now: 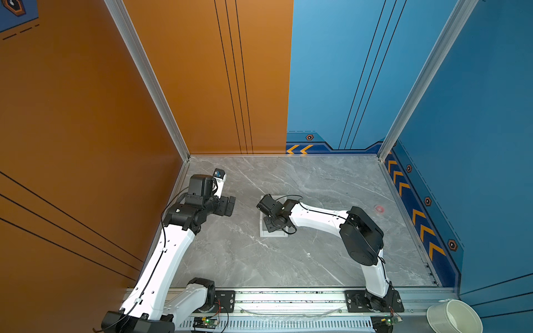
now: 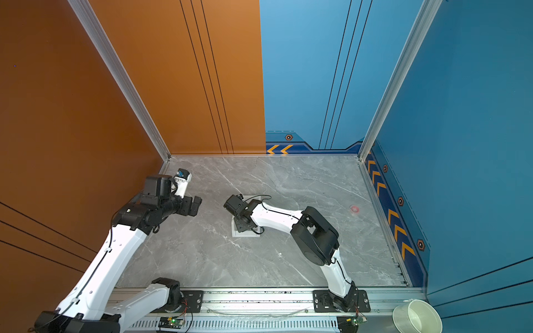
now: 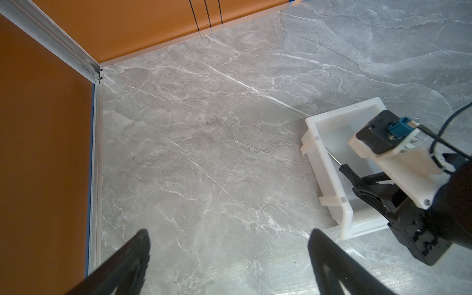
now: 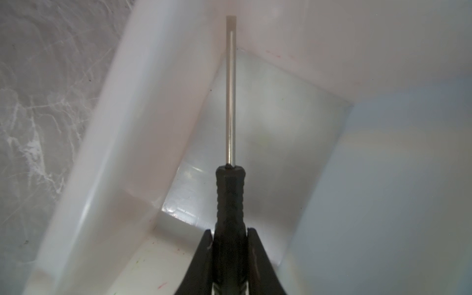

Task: Put the screwdriver in the bin
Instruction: Place the screwdriver into the bin.

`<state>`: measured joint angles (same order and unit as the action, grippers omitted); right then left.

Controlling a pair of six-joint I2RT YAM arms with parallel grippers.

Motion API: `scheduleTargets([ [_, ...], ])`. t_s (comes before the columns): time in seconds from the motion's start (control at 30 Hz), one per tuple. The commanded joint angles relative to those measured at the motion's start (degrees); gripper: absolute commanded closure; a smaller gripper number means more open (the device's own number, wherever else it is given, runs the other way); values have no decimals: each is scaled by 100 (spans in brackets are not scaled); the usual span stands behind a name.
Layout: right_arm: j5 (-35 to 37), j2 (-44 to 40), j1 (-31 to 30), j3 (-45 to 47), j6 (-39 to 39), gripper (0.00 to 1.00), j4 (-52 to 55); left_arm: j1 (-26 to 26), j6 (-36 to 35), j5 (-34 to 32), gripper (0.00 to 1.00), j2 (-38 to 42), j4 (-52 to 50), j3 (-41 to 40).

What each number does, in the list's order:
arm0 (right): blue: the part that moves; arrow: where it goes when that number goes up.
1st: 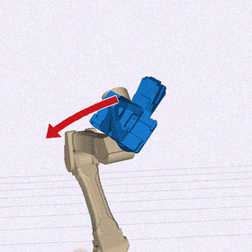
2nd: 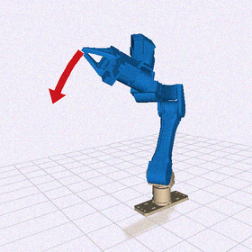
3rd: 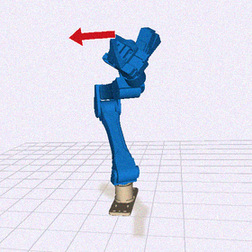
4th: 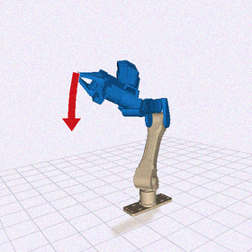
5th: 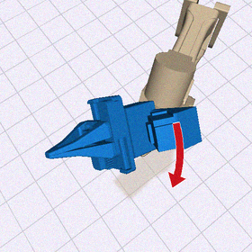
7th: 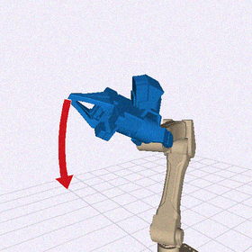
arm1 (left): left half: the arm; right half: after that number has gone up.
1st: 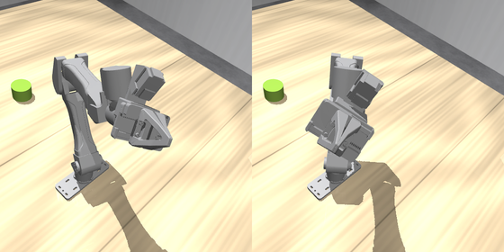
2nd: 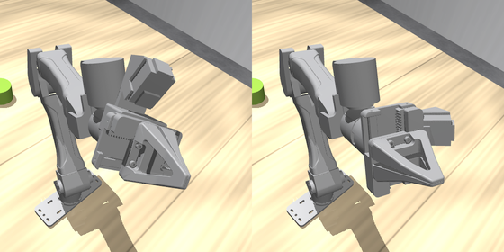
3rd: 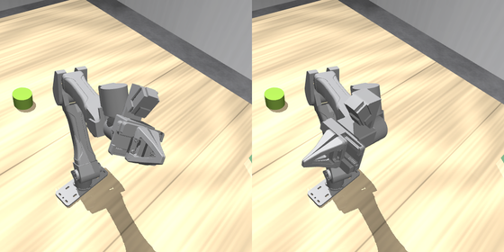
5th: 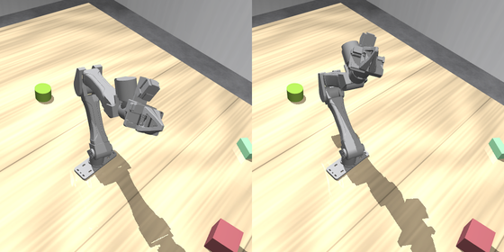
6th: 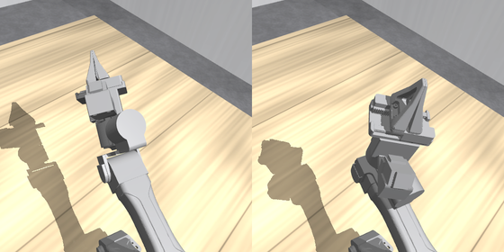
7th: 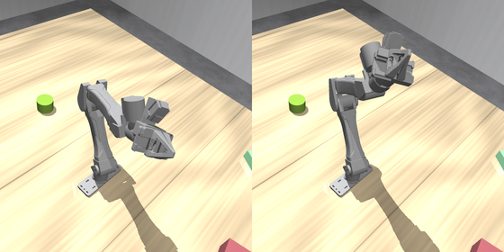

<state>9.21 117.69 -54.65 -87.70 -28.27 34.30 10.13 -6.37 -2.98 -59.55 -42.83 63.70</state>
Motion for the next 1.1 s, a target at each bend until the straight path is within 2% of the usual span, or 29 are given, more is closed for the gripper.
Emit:
scheduleTargets([
  [0.0,111,74,51,-168,99,80,24,-45,73,87,2,90,64,-9],
  [0.5,-84,447,162,-309,200,77,23,-39,21,26,2,13,66,4],
  [0.73,-38,386,160,-300,236,65,96,-44,-13,17,2,55,64,-6],
  [0.97,194,150,131,-509,407,58,417,-39,-80,-62,2,51,66,18],
  [1.07,263,-245,130,-549,461,56,533,-42,-50,-29,2,57,66,-4],
])
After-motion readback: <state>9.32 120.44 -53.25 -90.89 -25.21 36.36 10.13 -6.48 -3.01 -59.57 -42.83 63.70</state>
